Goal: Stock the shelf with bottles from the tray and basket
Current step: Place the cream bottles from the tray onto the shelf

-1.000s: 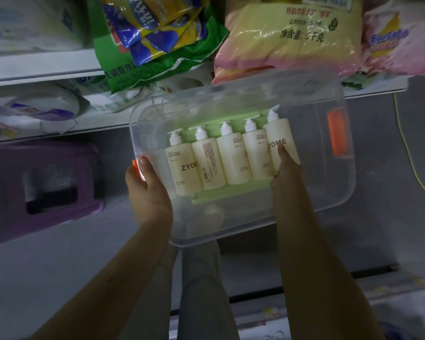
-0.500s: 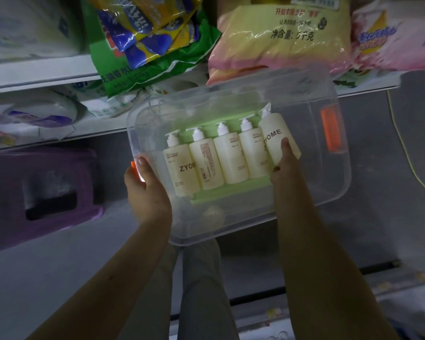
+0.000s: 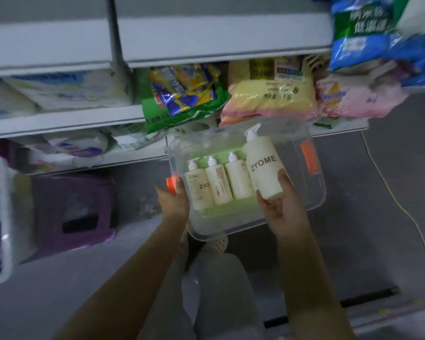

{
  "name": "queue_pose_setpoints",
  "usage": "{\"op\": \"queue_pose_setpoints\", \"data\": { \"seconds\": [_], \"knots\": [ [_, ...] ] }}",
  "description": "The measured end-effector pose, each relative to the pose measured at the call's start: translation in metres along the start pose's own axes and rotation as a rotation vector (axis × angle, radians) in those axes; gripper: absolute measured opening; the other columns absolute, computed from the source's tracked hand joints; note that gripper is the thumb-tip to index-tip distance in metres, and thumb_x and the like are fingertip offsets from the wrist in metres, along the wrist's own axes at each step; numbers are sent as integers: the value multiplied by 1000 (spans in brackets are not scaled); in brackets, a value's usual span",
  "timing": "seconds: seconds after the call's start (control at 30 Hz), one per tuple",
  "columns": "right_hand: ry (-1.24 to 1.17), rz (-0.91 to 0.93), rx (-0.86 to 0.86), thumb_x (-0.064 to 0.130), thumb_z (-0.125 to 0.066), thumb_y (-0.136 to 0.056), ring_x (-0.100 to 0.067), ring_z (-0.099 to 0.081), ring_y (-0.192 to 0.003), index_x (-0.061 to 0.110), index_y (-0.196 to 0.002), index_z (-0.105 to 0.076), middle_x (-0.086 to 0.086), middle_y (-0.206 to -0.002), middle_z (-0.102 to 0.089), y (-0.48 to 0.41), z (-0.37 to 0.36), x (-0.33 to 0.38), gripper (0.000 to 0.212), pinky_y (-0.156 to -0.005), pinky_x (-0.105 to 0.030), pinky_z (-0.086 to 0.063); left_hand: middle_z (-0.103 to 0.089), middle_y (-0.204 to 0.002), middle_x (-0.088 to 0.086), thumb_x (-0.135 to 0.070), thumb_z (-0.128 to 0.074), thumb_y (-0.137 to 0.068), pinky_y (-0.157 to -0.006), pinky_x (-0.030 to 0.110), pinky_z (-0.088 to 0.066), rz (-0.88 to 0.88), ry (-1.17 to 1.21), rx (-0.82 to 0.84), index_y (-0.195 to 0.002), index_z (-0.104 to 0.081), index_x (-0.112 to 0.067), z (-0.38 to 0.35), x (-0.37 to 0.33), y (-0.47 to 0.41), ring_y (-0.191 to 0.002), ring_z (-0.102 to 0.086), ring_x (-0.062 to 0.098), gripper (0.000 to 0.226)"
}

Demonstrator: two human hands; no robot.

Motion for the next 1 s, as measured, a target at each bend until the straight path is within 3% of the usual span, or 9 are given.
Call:
{"op": "queue_pose_setpoints", "data": {
  "seconds": [0.07,0.1,0.2,0.33,0.43,0.53,0.67,0.83,1.0],
  "knots": [
    [13,-9,85,34,-71,-82,-27,-66,-105,16,-125,-56,-13,-120,-65,38,6,-4,49,-72,-34,-58,-24,-157,18,-51,-51,-94,-116,47,-27,-3,-59,-36,-154,-10,-7,16,-12,19,-143,-28,34,86],
    [23,-19,140,34,-69,-83,-27,-67,-105,17,-127,-56,-13,-120,-66,54,10,-6,49,-76,-35,-58,-31,-154,16,-50,-52,-94,-115,47,-28,-40,-54,-29,-153,-18,-7,25,-20,34,-140,-34,33,81],
    [104,-29,339,36,-61,-87,-26,-66,-110,20,-131,-54,-11,-121,-67,94,19,-7,47,-85,-38,-55,-62,-105,-7,-50,-45,-98,-93,30,-44,-121,96,210,-121,-56,-22,50,-37,90,-98,-59,9,39],
    [338,-8,535,44,-59,-79,-25,-67,-96,20,-125,-57,-13,-116,-68,126,19,4,52,-71,-33,-55,-64,-125,-11,-79,-51,-77,-106,29,-36,-273,220,481,-130,-58,-25,61,-36,158,-121,-53,3,76],
    [520,49,651,49,-60,-74,-25,-66,-79,15,-120,-57,-14,-104,-70,142,17,14,57,-61,-31,-53,-66,-124,-4,-59,-64,-77,-105,35,-41,-335,411,419,-131,-56,-24,61,-28,188,-122,-57,13,65],
    [660,133,772,49,-61,-75,-24,-69,-86,15,-118,-57,-11,-107,-70,163,23,22,55,-68,-34,-54,-67,-119,10,-46,-72,-73,-99,41,-47,-399,604,358,-125,-57,-12,71,-23,218,-114,-61,27,64],
    [772,222,879,46,-63,-72,-23,-69,-101,12,-116,-65,-10,-111,-71,193,21,20,56,-82,-38,-53,-67,-112,17,-23,-74,-81,-76,33,-58,-451,775,316,-122,-54,-6,106,-25,250,-95,-68,23,49],
    [855,270,1096,35,-61,-79,-25,-66,-110,16,-123,-62,-6,-114,-72,250,-4,-5,48,-100,-45,-48,-70,-99,5,-21,-78,-76,-75,34,-58,-574,752,178,-119,-56,-15,168,-24,284,-89,-70,15,48],
    [945,327,1254,38,-60,-80,-16,-69,-98,17,-114,-67,-3,-109,-74,308,-35,-58,41,-79,-30,-54,-68,-114,11,-18,-62,-89,-87,44,-57,-608,787,62,-125,-55,-17,258,-3,299,-102,-69,24,37]
  ]
}}
Point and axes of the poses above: each hand's wrist, its own y-axis away from the middle knuckle, its own z-axis out of the back of the hand, x = y × z, the point moved 1 cm from there along -y, towards the middle knuckle
